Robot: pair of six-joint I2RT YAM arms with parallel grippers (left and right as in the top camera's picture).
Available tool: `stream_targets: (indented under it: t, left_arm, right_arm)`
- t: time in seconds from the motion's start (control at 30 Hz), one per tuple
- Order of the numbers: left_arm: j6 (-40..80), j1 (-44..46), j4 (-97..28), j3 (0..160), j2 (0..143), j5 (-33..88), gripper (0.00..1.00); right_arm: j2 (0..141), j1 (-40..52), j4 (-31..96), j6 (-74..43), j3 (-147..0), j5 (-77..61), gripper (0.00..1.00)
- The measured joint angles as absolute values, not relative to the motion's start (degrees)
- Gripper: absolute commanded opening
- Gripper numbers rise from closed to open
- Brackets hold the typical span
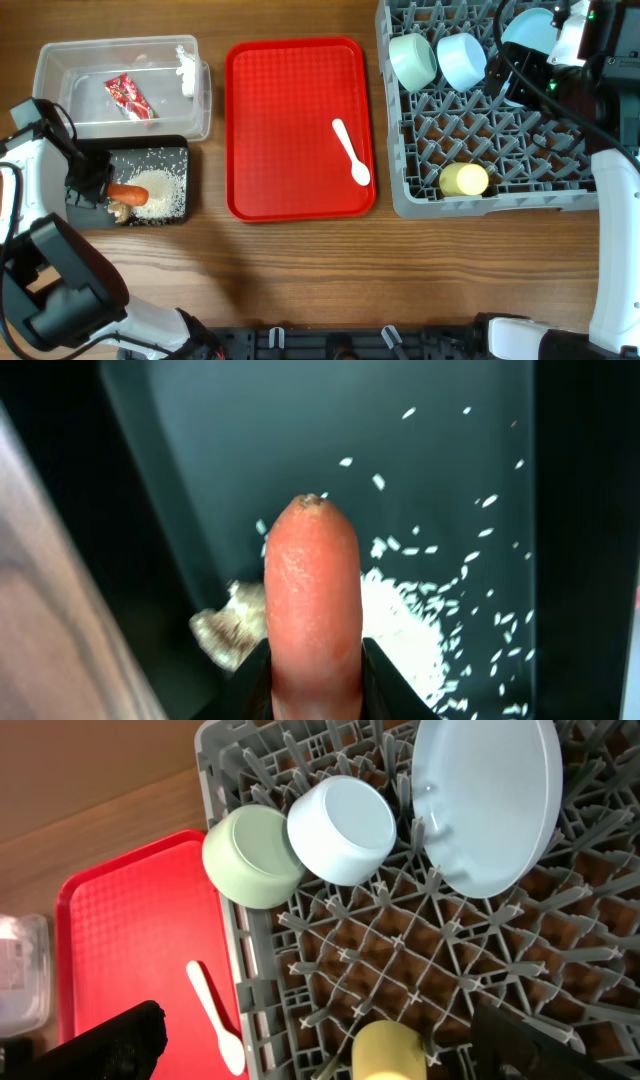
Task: Sort waste into correct bins and load items into the dishwasher rack
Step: 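Release the carrot and raise the left gripper back to rest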
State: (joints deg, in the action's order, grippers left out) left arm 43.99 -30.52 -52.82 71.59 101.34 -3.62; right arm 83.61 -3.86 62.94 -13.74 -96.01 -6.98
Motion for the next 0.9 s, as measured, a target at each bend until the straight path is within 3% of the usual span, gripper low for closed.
stream_targets:
  t: [0.13, 0.67, 0.9]
  left_arm:
    - [44.88, -30.50, -50.50, 71.59, 103.22, -3.60, 0.39]
    - [45.08, -30.50, -52.16, 72.84, 106.28, -2.74, 0.43]
    - [39.77, -30.50, -58.74, 80.66, 104.42, 0.97, 0.65]
  right_arm:
    - [83.61, -3.86, 63.46, -13.15, -96.01, -6.98, 1.00]
    - [83.61, -3.86, 63.48, -11.66, -96.01, -6.74, 1.00]
    - [83.61, -3.86, 63.51, -11.62, -96.01, -6.35, 1.00]
